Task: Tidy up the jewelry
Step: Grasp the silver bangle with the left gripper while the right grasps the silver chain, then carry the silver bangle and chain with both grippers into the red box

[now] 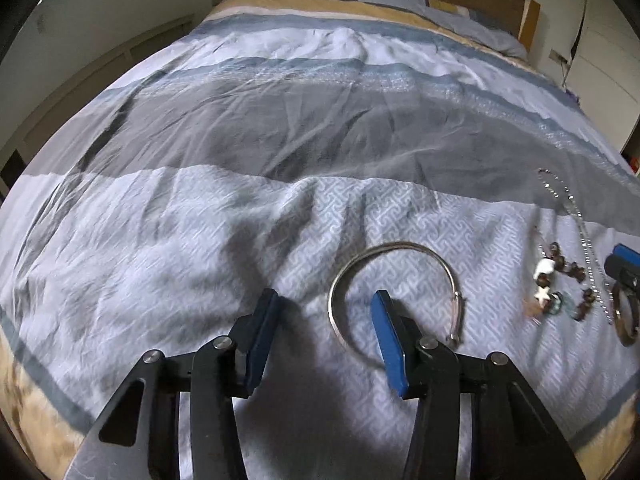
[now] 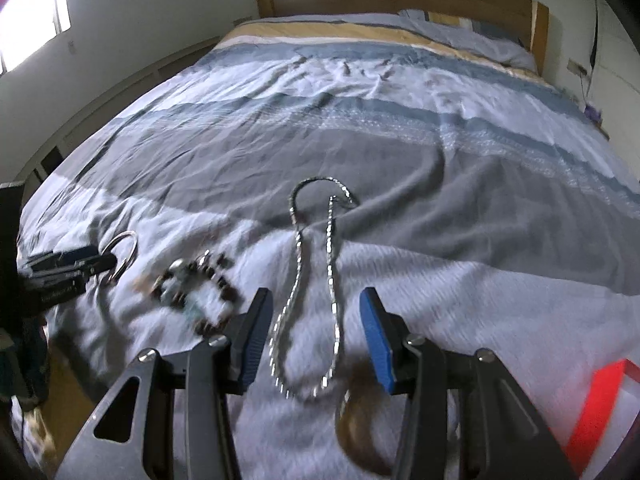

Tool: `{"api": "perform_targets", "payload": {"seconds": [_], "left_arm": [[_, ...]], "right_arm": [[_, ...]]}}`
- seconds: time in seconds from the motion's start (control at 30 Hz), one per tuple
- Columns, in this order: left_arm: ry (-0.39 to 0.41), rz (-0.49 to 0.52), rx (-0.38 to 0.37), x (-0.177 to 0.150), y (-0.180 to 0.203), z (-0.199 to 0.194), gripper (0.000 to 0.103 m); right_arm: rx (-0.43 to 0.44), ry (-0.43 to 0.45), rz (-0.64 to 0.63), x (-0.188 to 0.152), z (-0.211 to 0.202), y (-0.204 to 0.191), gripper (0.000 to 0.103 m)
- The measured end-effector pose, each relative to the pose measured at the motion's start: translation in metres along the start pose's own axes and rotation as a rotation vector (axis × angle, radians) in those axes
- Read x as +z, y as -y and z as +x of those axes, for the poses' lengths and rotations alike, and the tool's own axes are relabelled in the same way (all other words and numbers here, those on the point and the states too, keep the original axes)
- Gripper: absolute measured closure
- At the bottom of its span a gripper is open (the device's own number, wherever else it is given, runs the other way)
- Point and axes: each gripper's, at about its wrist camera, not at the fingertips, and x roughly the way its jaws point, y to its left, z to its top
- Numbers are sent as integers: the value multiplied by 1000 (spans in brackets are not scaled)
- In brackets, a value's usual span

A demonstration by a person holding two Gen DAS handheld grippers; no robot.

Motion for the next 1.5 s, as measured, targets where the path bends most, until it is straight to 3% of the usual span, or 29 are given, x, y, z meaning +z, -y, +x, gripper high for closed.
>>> {"api": "perform_targets", "payload": {"seconds": [0.17,0.37,0.47,0.5,0.6,0.7,0.87,1.03,1.5], "left_arm": [[-35,15,-5,9,2,15,53],[-7,22,1,7,4,17,52],[18,30,-16,3,7,13,64],[26,34,-29,2,8,10,76],[40,48,-36,-3,14,4,95],[48,24,-49,-6,13,-3,97],[68,-24,-69,-15,9,-22,97],[83,-7,-80,-27,15,-49,98],[176,40,-113,-75,30,-178,98]], "right_arm": [[3,-39,15,3,26,1,60],[-3,-43,23,-1,37,-2,61],[0,-45,17,0,38,-4,72],[4,-45,17,0,38,-4,79],[24,-47,32,0,37,-4,99],[38,-36,74,-2,31,-3,100],[70,8,120,-8,4,-3,100],[108,55,155,-17,-38,-10,100],[123,160,161,-64,-185,-40,100]]}}
